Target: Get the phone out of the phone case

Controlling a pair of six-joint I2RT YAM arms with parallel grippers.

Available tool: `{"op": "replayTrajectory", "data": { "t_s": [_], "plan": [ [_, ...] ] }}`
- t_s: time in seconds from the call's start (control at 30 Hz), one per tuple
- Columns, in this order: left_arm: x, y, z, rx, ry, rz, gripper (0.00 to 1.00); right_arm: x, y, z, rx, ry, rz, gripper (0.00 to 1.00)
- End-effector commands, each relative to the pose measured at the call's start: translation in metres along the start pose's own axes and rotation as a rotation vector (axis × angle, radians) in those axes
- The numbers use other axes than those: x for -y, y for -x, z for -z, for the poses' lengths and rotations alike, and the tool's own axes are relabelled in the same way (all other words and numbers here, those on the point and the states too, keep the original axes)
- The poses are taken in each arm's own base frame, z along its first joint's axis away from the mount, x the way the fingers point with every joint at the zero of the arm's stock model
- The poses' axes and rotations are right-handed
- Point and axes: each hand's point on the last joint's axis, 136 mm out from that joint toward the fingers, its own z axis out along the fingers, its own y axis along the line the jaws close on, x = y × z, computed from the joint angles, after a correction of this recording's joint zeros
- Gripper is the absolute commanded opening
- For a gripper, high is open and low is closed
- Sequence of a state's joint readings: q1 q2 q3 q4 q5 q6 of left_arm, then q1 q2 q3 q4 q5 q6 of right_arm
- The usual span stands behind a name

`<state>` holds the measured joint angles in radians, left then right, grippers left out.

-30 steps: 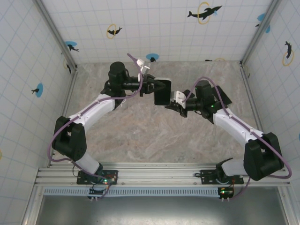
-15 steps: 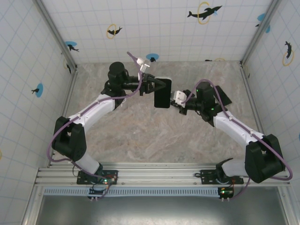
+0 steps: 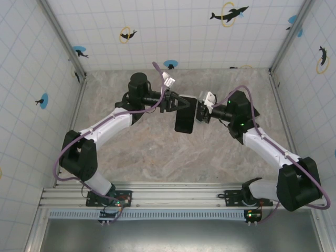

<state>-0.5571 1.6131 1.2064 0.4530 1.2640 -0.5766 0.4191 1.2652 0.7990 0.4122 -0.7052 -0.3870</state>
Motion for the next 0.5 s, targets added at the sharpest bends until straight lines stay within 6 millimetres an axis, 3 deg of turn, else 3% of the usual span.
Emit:
{"op": "replayTrajectory", "data": {
  "t_s": [0.0,0.1,0.2,0.37,0.47],
  "plan": [
    [0.001,0.015,0.006,0.037,0.028,-0.037,0.00,-0.009,0.001,0.004,0.020,0.026,-0.066,0.19],
    [-0.011,0.031,0.018,0.109,0.111,-0.008,0.00,0.001,-0.010,0.014,-0.002,-0.041,-0.166,0.23],
    [-0.025,0.042,0.028,0.202,0.171,0.098,0.00,0.009,-0.012,0.029,0.034,-0.077,-0.320,0.34],
    [-0.042,0.053,0.036,0.329,0.232,0.262,0.00,0.006,-0.015,0.046,0.107,-0.103,-0.579,0.44],
    [-0.043,0.055,0.038,0.381,0.222,0.321,0.00,0.006,-0.011,0.053,0.193,-0.129,-0.725,0.48]
  ]
}}
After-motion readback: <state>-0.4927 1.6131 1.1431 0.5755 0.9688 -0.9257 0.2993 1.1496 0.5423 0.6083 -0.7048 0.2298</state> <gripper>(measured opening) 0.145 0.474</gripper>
